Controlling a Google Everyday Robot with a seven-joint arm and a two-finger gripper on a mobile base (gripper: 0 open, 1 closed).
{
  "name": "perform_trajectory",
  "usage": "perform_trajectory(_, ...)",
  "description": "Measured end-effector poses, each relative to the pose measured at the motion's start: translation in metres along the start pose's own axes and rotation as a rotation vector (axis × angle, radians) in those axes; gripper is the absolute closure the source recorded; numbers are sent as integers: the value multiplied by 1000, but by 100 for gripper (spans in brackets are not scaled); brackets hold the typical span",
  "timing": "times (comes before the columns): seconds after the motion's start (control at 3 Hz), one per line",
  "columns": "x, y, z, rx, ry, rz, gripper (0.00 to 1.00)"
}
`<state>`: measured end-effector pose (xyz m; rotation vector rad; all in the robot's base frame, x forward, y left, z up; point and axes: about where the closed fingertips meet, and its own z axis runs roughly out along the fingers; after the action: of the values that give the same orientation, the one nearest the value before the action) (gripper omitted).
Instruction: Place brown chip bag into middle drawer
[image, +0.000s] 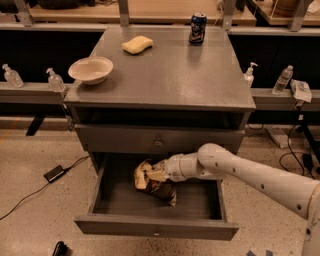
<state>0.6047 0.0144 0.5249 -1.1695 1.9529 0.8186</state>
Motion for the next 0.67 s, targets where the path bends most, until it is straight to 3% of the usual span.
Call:
perform_trajectory(0.33, -25, -1, 25, -58, 32, -102, 84)
perform_trajectory(0.67, -28, 3, 31, -70, 33, -107, 62)
